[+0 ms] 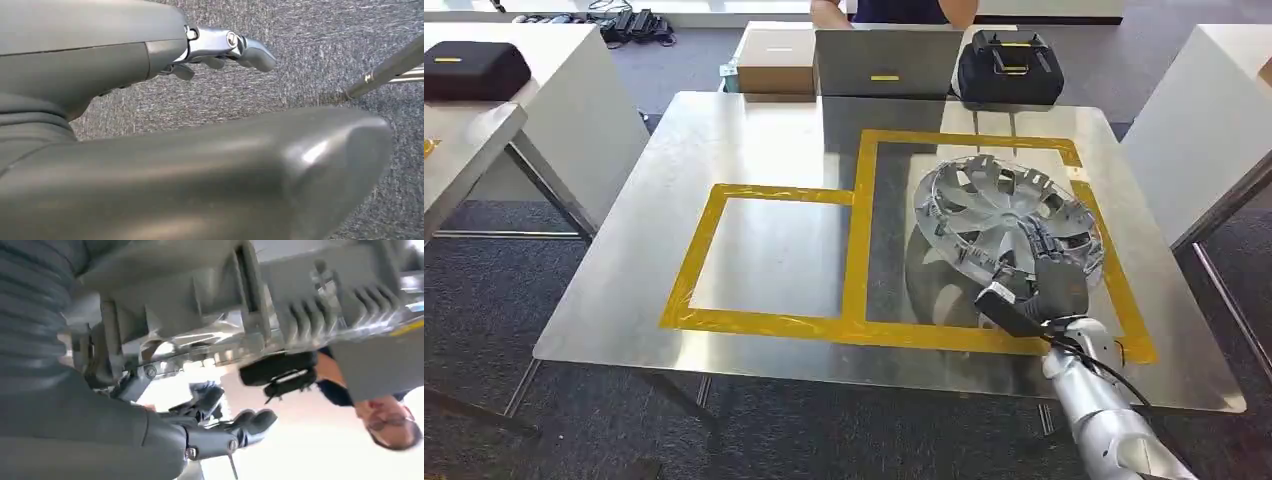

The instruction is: Take the parts from the cabinet and place them on the table.

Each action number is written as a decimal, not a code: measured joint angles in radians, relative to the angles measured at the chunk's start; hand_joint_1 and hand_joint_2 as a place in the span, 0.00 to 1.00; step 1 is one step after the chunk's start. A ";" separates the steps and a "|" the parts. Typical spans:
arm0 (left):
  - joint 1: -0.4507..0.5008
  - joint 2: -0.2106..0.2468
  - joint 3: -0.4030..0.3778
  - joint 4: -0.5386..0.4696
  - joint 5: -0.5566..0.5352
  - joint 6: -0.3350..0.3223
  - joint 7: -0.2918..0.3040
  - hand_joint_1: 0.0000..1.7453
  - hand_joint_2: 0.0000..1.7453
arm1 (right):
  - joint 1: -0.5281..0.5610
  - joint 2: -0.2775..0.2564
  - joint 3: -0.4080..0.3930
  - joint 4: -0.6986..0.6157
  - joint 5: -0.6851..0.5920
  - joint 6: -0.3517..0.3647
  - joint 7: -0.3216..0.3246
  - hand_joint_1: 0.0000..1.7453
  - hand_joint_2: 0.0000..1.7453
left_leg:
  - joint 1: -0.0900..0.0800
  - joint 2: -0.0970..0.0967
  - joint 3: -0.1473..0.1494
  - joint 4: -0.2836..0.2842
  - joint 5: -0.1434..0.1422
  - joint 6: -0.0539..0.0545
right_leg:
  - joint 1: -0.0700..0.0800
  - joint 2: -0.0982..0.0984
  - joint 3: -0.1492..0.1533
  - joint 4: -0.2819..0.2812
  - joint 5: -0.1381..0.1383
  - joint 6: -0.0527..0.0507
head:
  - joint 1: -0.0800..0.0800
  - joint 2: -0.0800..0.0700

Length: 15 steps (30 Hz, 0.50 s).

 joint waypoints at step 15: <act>0.006 0.000 0.026 0.000 0.010 0.003 0.004 0.00 0.00 | 0.072 0.013 0.581 -0.343 -0.889 0.469 -0.012 0.00 1.00 | 0.000 0.002 0.000 0.000 0.000 -0.001 | 0.000 0.002 -0.001 0.000 0.000 -0.001 | 0.000 0.000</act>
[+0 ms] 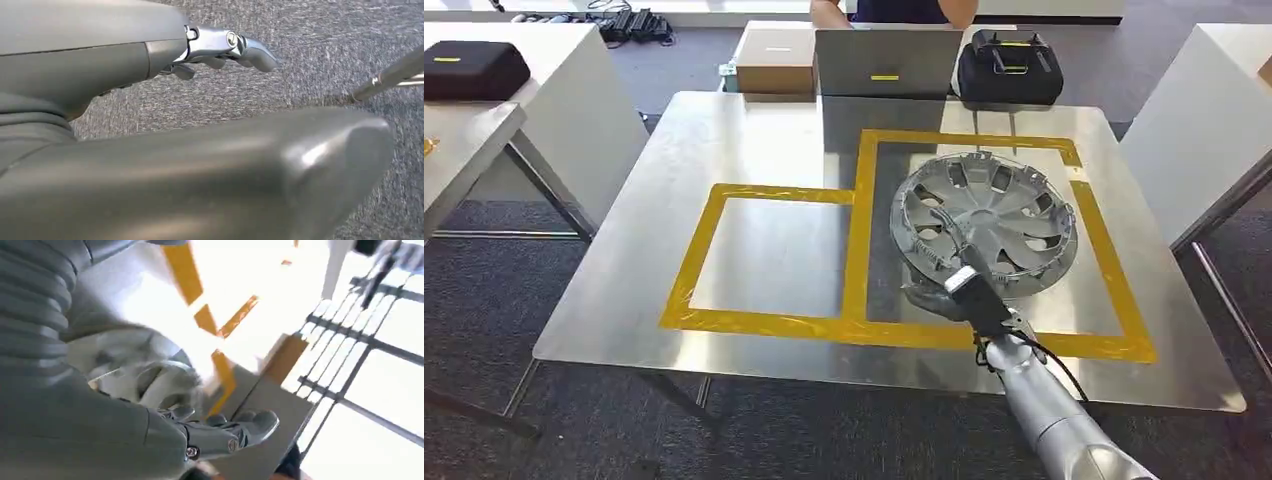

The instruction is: Take the parts from the cabinet and place them on the table.

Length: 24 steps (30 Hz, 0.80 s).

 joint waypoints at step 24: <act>0.020 -0.006 0.050 0.002 0.005 0.029 0.014 0.00 0.00 | 0.305 -0.143 0.126 -0.708 -0.054 -0.164 0.000 0.00 0.00 | -0.005 0.000 0.000 0.002 -0.003 0.005 | -0.004 -0.001 0.001 -0.002 0.000 0.002 | 0.000 0.000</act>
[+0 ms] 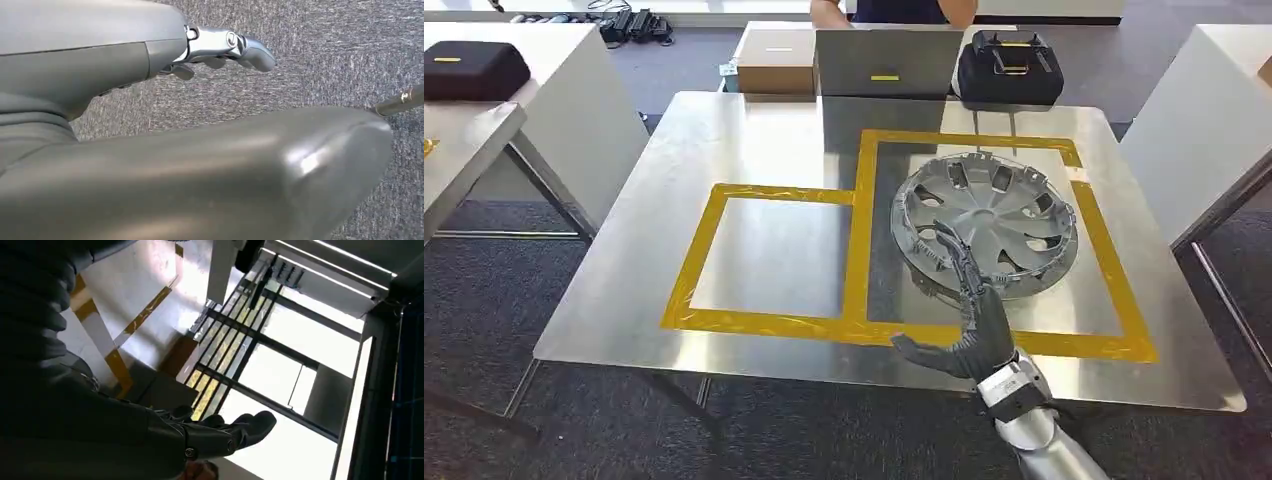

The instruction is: Take the parts from the cabinet and place them on the table.

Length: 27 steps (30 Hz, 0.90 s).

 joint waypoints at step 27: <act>-0.007 -0.015 0.033 0.000 -0.007 -0.052 0.035 0.00 0.00 | 0.123 -0.001 -0.039 -0.101 0.007 -0.018 0.000 0.00 0.00 | 0.025 0.006 -0.115 0.140 -0.068 -0.043 | -0.009 0.001 0.013 0.007 -0.012 -0.026 | -0.006 0.000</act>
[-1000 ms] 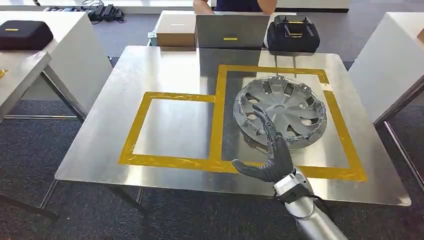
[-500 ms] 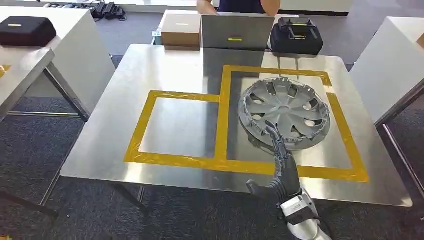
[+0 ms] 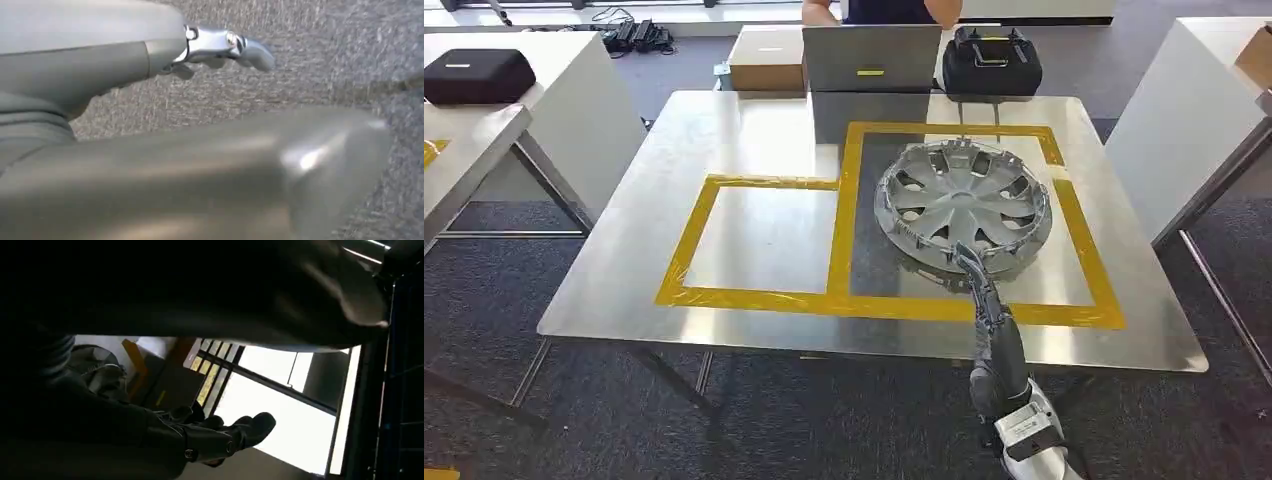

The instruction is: Take the parts from the cabinet and place them on the table.

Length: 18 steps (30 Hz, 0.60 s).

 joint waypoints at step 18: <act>-0.008 0.008 0.008 -0.002 -0.016 -0.020 -0.007 0.00 0.00 | 0.032 -0.005 -0.052 -0.008 -0.004 0.074 0.000 0.00 0.00 | -0.014 0.010 0.105 -0.157 0.094 0.070 | 0.007 -0.001 -0.154 0.293 -0.131 0.064 | 0.005 0.000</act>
